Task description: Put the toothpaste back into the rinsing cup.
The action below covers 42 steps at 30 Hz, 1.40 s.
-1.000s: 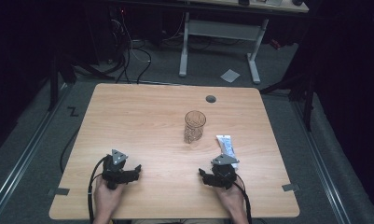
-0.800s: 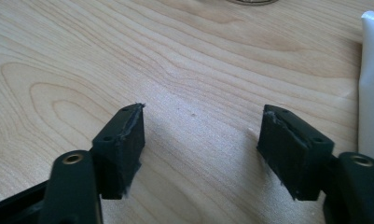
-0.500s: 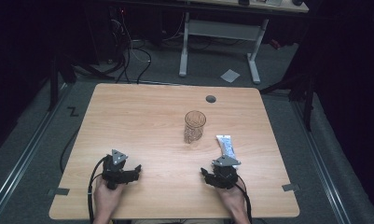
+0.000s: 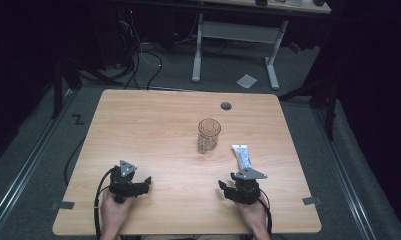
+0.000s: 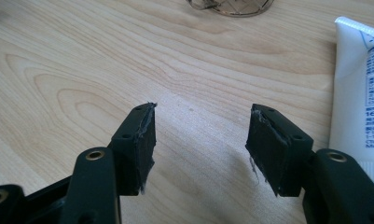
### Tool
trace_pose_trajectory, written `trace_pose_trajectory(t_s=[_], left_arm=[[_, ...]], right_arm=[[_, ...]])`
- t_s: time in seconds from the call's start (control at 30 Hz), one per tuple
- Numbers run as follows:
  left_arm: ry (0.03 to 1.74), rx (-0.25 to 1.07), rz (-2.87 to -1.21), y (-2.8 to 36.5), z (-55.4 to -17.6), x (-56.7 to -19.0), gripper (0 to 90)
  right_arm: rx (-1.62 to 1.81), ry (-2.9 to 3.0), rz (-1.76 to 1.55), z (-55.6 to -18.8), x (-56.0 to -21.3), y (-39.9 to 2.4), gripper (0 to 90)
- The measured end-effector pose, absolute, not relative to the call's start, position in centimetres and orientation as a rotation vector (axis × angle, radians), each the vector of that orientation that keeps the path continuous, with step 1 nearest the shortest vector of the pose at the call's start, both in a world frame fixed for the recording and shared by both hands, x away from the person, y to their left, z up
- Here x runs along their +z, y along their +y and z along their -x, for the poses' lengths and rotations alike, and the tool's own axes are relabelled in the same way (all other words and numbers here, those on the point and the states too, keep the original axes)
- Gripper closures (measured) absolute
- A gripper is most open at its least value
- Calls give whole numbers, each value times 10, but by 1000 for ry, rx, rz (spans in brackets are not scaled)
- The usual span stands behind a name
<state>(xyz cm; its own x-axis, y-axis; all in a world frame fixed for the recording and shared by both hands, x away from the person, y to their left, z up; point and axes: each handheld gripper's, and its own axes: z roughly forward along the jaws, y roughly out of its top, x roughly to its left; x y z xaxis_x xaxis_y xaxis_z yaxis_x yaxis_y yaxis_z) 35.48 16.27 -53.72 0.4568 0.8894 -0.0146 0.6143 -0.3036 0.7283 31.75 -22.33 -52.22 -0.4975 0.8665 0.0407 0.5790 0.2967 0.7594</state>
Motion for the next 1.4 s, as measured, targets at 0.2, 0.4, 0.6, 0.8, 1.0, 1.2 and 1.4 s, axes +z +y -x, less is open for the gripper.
trace_pose_trajectory(t_s=[0.2,0.4,0.6,0.8,1.0,1.2,1.4], left_arm=[[1251,523,-2033,163,-355,-537,153],[1251,523,-2033,163,-355,-537,153],[1251,523,-2033,163,-355,-537,153],[1251,523,-2033,163,-355,-537,153],[1251,523,-2033,163,-355,-537,153],[1250,523,-2033,163,-355,-537,153],[1250,523,-2033,163,-355,-537,153]], right_arm=[[1073,2185,-1275,-311,-518,-227,405],[1101,2183,-1270,-307,-517,-230,402],[1165,2155,-1253,-298,-515,-235,372],[1166,2127,-1255,-291,-510,-242,365],[1166,2123,-1279,-289,-506,-251,369],[1164,2072,-1313,-284,-502,-263,365],[1159,2033,-1336,-283,-499,-272,336]])
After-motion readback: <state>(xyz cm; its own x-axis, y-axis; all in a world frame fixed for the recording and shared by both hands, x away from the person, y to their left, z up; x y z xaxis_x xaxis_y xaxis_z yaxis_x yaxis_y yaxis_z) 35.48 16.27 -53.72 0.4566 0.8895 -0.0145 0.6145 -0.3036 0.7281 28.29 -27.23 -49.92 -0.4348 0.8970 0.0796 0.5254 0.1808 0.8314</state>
